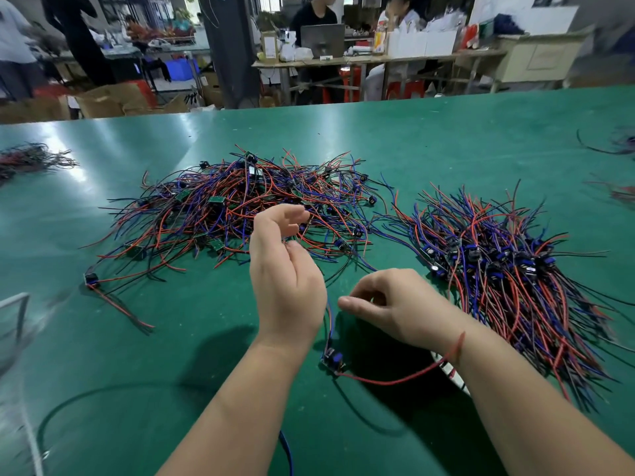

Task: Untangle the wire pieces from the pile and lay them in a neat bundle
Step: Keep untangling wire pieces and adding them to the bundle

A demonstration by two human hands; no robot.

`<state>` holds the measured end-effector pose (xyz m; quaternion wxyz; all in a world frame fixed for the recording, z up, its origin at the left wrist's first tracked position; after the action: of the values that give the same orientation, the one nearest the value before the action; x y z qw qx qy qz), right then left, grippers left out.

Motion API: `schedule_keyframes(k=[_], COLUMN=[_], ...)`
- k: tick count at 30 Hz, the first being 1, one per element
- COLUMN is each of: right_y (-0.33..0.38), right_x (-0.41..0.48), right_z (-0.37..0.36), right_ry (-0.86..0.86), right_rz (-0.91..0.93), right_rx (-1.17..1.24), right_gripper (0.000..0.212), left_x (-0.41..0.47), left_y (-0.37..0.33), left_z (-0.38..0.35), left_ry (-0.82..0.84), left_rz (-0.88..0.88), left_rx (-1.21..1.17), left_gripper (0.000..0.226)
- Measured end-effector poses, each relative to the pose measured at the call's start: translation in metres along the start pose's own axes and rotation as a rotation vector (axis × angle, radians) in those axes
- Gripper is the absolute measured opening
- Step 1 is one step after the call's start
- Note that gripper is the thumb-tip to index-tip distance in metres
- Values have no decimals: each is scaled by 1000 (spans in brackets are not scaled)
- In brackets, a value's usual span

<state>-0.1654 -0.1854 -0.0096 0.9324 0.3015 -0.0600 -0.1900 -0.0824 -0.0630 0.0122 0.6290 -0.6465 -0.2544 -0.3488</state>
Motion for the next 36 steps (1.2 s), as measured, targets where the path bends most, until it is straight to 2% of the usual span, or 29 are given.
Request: schedule_keyframes(k=[6,9,11,13,17,20,23,26,28,29,31,34,36], right_y=[2,9,14,18,18,14,10,5,4,5,9,15,16], right_x=[-6,-12,-16,-18,-18,-14,-6,-3,-6,-7,-9,-11,-11], right_z=[8,10,3,-4,-7,-5,4,17,23,23,22,20,19], right_ry=[100,228,342,391,410,337,102,-241,-379,-415,-442,-427,-415], right_rz=[89,84,88,106,106,44,-20,-48,-9,19,65,114,124], right_rx=[-38,14,-83,-172,-166,-156,-50,351,577,624,641,615,600], right_gripper=[31,44,49,41,13,7,7,12,16,17,18,22,26], left_x=[0,2,2,2,2,2,3,3,2,0,-4,-11,-12], left_y=[12,17,18,20,22,21,19,15,14,13,12,6,2], left_z=[2,2,2,2,2,2,3,3,1,-2,-8,-17,-18], left_ry=[20,9,2,6,28,29,16,-35,-64,-47,62,247,263], left_rz=[97,161,188,202,229,250,259,297,397,470,589,680,733], left_rx=[48,43,40,37,43,46,60,8,-111,-179,-286,-425,-505], left_gripper=[43,46,47,45,46,47,46,33,15,10,16,19,13])
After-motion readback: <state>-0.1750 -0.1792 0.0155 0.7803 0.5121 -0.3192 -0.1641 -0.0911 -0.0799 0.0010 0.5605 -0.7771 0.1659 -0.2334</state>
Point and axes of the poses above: each hand's wrist, its own x-axis towards the middle knuckle, its own z-axis out of the back of the hand, y = z × x, the point moved 2 cm from there along x, towards the middle knuckle, and after that the axes turned 8 degrees about -z, right-handed, at the moved point
